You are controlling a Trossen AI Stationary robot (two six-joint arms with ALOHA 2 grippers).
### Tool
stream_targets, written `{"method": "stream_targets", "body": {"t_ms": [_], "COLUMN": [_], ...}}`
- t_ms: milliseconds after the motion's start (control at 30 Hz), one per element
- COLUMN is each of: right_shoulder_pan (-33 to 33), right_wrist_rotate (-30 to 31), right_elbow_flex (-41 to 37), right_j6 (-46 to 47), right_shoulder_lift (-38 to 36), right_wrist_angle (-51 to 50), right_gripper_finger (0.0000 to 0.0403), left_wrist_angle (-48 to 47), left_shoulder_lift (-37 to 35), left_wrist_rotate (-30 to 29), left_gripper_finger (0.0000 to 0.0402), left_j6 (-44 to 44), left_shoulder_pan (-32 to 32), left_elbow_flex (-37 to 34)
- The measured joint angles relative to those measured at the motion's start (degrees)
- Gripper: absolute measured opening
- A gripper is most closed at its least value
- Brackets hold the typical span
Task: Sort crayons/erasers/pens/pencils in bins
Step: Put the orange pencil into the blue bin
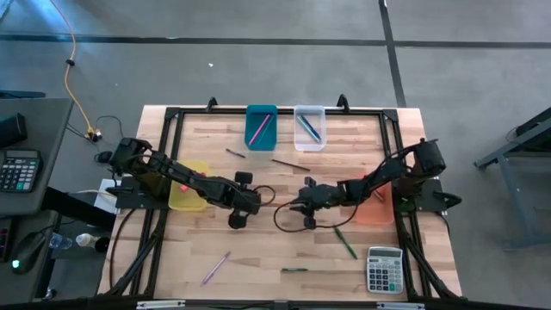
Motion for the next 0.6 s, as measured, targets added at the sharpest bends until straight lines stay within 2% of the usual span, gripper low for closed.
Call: {"method": "stream_targets", "body": {"t_ms": [200,333,467,600], "right_shoulder_pan": [1.43,3.40,6.87,10.95], "right_wrist_rotate": [3.29,5.69,12.36,18.34], "right_elbow_flex": [0.00,0.00,0.02,0.02], "right_j6": [-1.05,-2.59,-2.70,0.03], "right_shoulder_lift": [-6.90,-15.12,-23.08,-27.84], "right_wrist_angle": [-4.15,-11.55,-22.54,-30.88], "right_gripper_finger": [0.0153,0.0162,0.0134,0.0076], "left_wrist_angle": [-5.77,-10.83,-14.30,-13.97], "left_shoulder_lift": [-0.06,-1.56,-5.47,-11.39], "left_wrist_rotate": [-3.46,-7.79,-10.26,-10.22], "left_gripper_finger": [0.0005,0.0004,0.0004,0.0004], "left_j6": [-5.85,-11.89,-19.09,-23.87], "left_shoulder_pan": [0.04,0.30,2.31,5.80], "left_elbow_flex": [0.00,-0.06,-0.07,-0.09]}}
